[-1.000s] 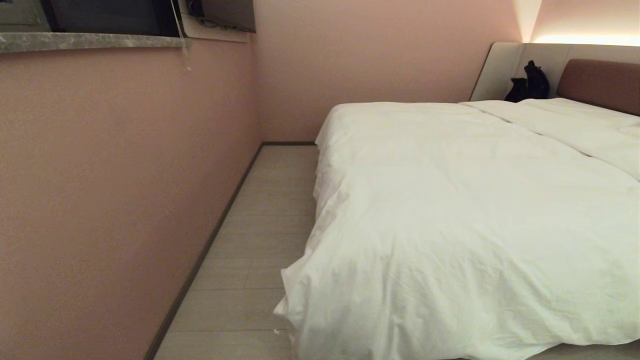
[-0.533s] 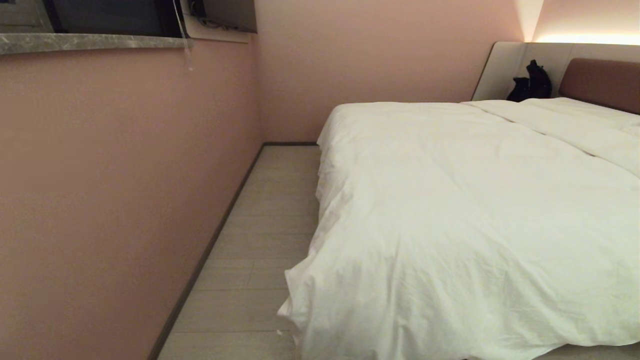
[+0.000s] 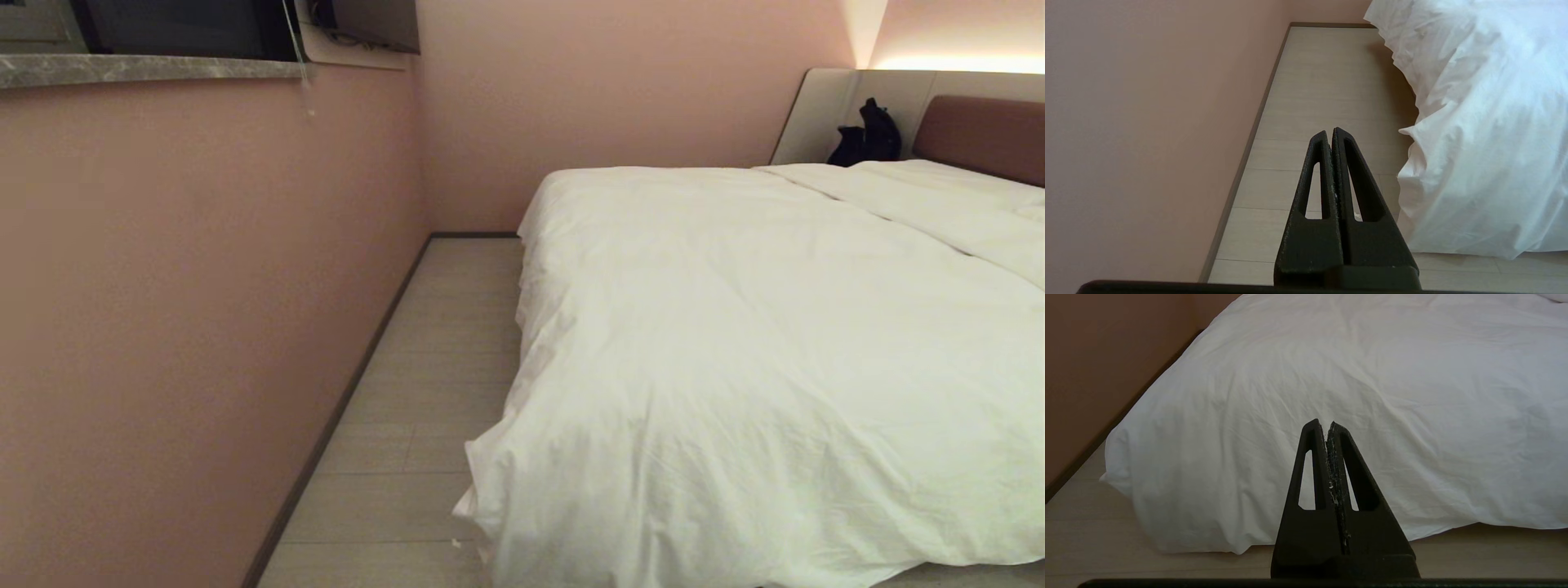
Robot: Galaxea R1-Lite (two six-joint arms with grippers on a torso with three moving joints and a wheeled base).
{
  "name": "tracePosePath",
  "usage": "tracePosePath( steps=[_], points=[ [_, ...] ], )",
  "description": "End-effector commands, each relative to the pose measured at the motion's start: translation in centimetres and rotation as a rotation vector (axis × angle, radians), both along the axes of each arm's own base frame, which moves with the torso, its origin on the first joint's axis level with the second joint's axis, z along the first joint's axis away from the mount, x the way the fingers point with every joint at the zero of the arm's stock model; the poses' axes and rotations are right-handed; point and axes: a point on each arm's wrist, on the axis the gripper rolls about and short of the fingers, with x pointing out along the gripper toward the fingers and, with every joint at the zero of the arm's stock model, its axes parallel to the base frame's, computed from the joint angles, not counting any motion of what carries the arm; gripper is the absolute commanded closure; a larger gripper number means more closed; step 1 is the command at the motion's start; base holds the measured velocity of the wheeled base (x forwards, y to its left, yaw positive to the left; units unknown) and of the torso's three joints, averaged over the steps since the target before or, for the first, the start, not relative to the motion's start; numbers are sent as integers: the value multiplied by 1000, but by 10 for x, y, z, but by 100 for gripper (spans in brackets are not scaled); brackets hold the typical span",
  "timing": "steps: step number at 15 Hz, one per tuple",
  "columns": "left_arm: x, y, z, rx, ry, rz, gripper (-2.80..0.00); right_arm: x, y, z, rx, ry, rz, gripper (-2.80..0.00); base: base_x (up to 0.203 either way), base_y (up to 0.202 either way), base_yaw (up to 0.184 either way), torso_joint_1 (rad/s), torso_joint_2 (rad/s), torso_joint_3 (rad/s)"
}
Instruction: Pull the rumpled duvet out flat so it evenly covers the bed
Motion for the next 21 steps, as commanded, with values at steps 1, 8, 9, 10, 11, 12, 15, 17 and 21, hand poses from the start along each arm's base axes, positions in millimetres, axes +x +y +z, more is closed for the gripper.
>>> tracePosePath(
  steps=[1,8,9,10,11,12,15,17,21],
  points=[
    [0,0,0,0,1,0,0,0,0,0,-1,-1,0,0,0,0,0,0,0,0],
    [0,0,0,-4,1,2,0,0,0,0,-1,-1,0,0,-91,0,0,3,2,0],
    [0,0,0,-4,1,2,0,0,0,0,-1,-1,0,0,-197,0,3,2,7,2],
    [0,0,0,-4,1,2,0,0,0,0,-1,-1,0,0,-193,0,2,7,2,7],
    [0,0,0,-4,0,2,0,0,0,0,-1,-1,0,0,-196,0,3,2,2,7],
    [0,0,0,-4,1,2,0,0,0,0,-1,-1,0,0,-193,0,0,7,2,4],
    [0,0,0,-3,2,1,0,0,0,0,-1,-1,0,0,-196,0,2,1,1,3],
    [0,0,0,-3,1,1,0,0,0,0,-1,-1,0,0,-192,0,-1,7,4,3],
    [0,0,0,-3,3,1,0,0,0,0,-1,-1,0,0,-192,0,0,1,3,5]
  ],
)
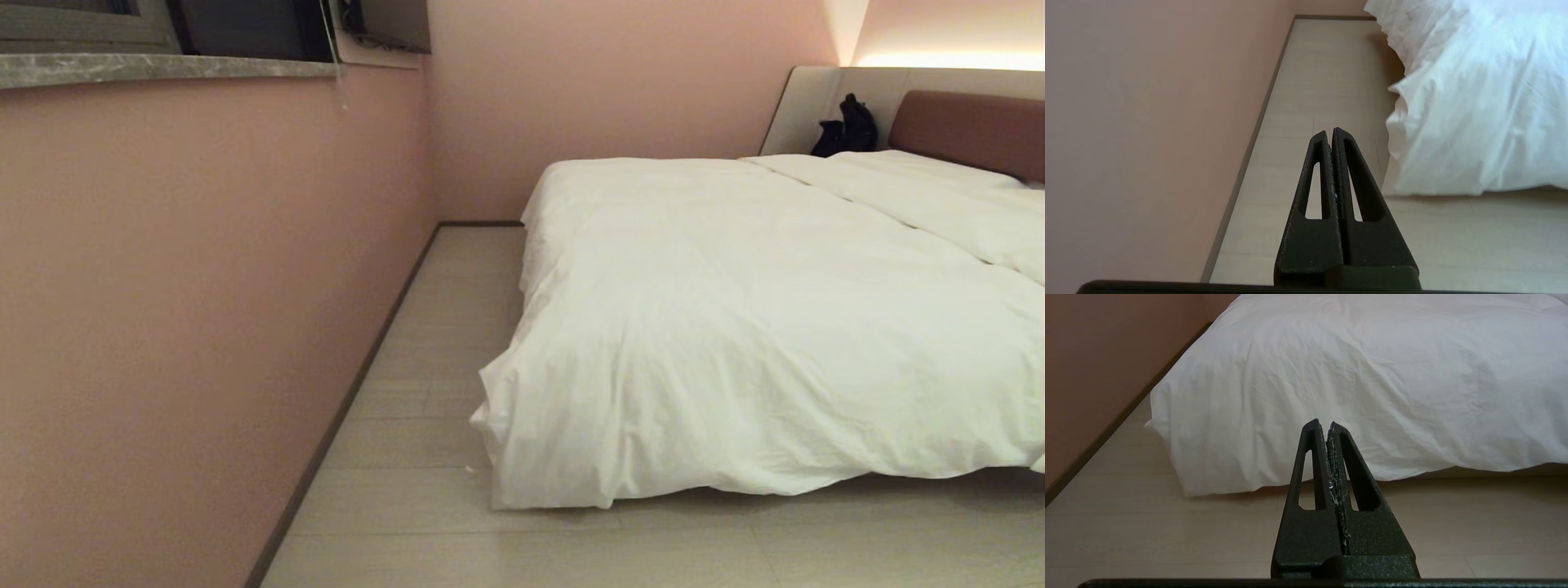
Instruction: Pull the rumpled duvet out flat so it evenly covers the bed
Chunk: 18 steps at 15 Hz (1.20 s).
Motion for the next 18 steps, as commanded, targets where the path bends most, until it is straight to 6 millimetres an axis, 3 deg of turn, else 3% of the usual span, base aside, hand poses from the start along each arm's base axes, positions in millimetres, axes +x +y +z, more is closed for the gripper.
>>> tracePosePath(
  steps=[1,8,18],
  points=[
    [0,0,0,0,0,1,0,0,0,0,0,-1,0,0,-196,0,-1,2,7,-2],
    [0,0,0,-2,0,1,0,0,0,0,0,-1,0,0,-178,0,1,2,3,1],
    [0,0,0,-3,0,2,0,0,0,0,0,-1,0,0,0,0,0,0,0,0]
  ],
)
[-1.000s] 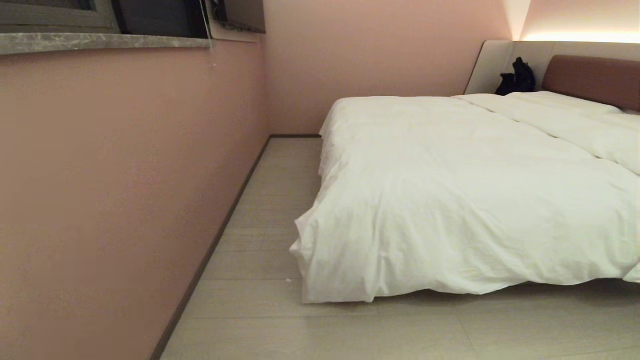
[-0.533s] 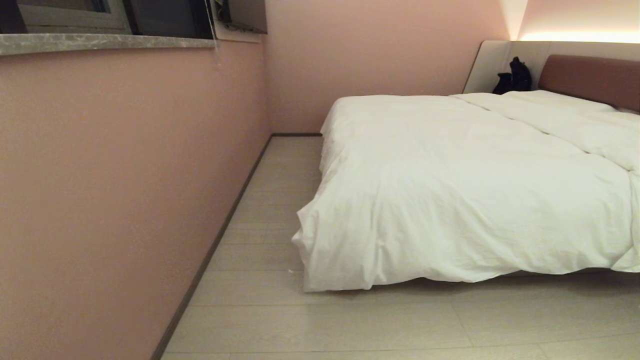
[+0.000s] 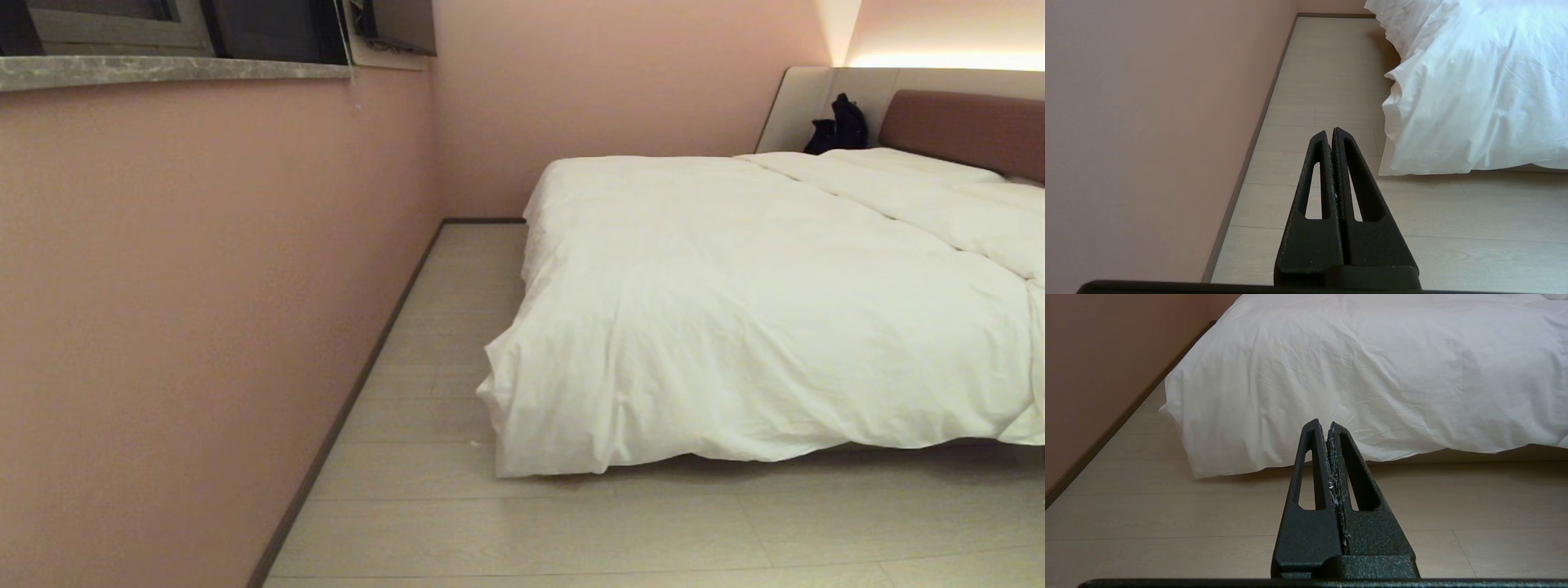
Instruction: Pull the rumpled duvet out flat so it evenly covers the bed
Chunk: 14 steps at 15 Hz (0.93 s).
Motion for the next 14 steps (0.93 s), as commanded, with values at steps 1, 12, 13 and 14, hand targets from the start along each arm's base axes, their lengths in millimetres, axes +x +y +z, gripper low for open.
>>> tracePosePath(
  steps=[1,12,13,14],
  points=[
    [0,0,0,-1,-1,0,0,0,0,0,0,-1,0,0,0,0,0,0,0,0],
    [0,0,0,0,-1,0,0,0,0,0,0,-1,0,0,0,0,0,0,0,0],
    [0,0,0,-1,-1,1,0,0,0,0,0,-1,0,0,0,0,0,0,0,0],
    [0,0,0,0,0,0,0,0,0,0,0,-1,0,0,0,0,0,0,0,0]
  ],
)
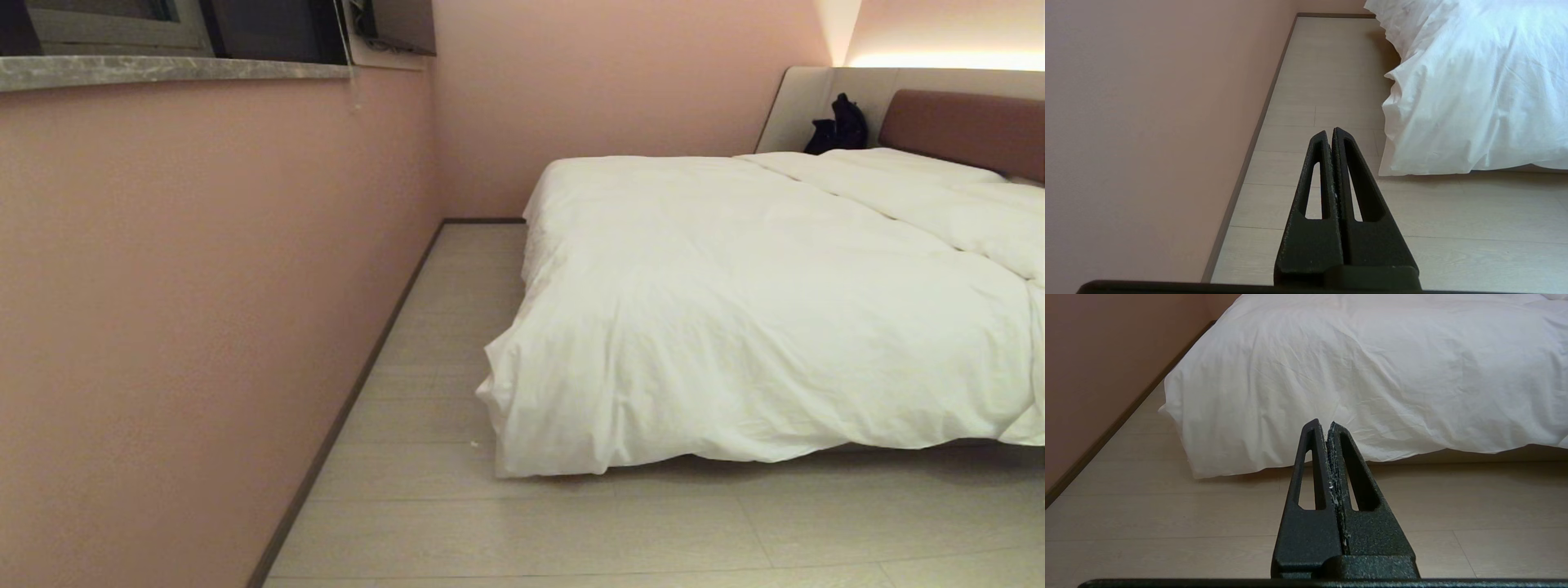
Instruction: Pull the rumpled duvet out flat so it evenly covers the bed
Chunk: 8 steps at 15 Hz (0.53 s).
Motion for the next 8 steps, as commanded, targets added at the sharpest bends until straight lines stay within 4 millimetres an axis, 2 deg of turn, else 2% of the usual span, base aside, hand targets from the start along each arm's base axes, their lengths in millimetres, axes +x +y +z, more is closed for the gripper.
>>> tracePosePath(
  steps=[1,8],
  points=[
    [0,0,0,-1,-1,1,0,0,0,0,0,-1,0,0,0,0,0,0,0,0],
    [0,0,0,0,0,1,0,0,0,0,1,-1,0,0,0,0,0,0,0,0]
  ],
)
